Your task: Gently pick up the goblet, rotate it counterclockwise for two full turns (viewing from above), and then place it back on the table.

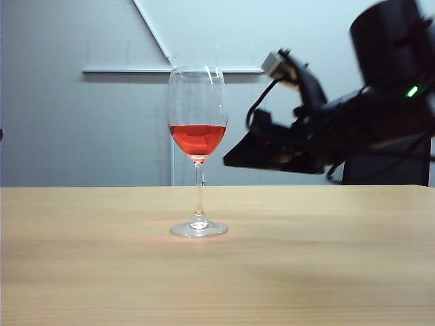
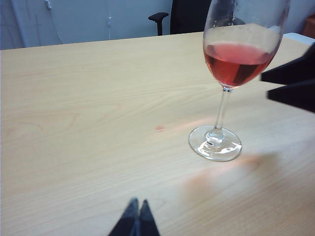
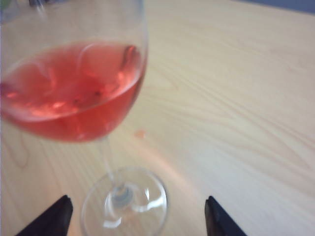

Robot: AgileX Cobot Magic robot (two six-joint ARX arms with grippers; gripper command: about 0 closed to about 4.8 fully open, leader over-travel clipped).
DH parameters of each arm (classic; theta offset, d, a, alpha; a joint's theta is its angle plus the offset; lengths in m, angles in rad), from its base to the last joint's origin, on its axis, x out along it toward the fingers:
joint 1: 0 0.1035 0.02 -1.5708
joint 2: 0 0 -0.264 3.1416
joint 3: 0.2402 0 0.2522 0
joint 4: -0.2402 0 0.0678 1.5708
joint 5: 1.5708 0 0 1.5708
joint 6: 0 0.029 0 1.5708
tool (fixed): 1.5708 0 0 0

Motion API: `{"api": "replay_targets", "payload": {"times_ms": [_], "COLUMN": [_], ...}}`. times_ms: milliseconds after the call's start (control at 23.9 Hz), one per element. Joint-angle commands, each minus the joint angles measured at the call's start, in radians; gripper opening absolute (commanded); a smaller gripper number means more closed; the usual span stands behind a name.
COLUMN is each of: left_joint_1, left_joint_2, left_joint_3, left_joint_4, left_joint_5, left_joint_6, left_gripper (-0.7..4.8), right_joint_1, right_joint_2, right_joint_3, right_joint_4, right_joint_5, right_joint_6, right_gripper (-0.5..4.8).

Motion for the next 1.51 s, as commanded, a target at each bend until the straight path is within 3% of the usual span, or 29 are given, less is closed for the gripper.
{"api": "replay_targets", "payload": {"times_ms": [42,167,460,670,1046,1172,1507], "left_joint_1": [-0.001,-0.001,-0.001,-0.001,-0.001,-0.001,-0.001], "left_joint_2": [0.001,0.001,0.001,0.001,0.001,0.001,0.001], "left_joint_3": [0.004,0.004,0.004,0.004,0.004,0.004,0.004], "left_joint_4": [0.013,0.013,0.013,0.013,0.013,0.013,0.013], "left_joint_5": [0.004,0.004,0.004,0.004,0.004,0.003,0.004], "left_joint_6": [0.001,0.001,0.001,0.001,0.001,0.001,0.001], "left_gripper": [-0.05,-0.05,-0.05,-0.05,-0.05,-0.05,-0.05], "right_joint_1": [0.006,0.013,0.087,0.088,0.088,0.088,0.088], "right_joint_2": [0.058,0.095,0.161,0.209,0.276,0.278,0.31], "right_joint_3": [0.012,0.026,0.084,0.104,0.171,0.171,0.192], "right_joint_4": [0.152,0.166,0.167,0.227,0.249,0.264,0.275], "right_joint_5": [-0.068,-0.123,-0.059,-0.002,-0.013,-0.014,-0.014], "right_joint_6": [-0.004,-0.004,-0.006,-0.005,0.023,0.023,0.034], "right_gripper": [3.68,3.68,3.68,3.59,3.52,3.07,3.05]}}
